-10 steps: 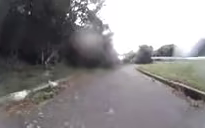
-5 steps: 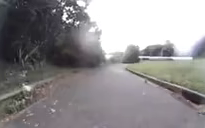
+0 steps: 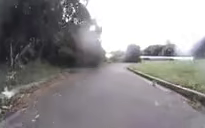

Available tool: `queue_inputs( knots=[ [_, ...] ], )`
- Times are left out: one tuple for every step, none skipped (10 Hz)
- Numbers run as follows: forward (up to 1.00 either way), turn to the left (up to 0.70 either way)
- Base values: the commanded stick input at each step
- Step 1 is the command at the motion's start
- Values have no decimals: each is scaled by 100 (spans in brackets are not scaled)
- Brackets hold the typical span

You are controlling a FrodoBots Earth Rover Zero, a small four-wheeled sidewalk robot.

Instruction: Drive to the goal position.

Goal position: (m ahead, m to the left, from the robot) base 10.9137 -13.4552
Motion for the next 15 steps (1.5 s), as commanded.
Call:
queue_inputs(
  knots=[
    [100, 0],
    [100, -18],
    [100, -36],
    [100, -37],
    [100, -24],
    [100, -4],
    [100, 1],
    [100, 2],
    [100, 2],
    [100, 1],
    [100, 0],
    [100, 0],
    [100, 0],
    [100, 0],
    [100, 0]
  ],
)
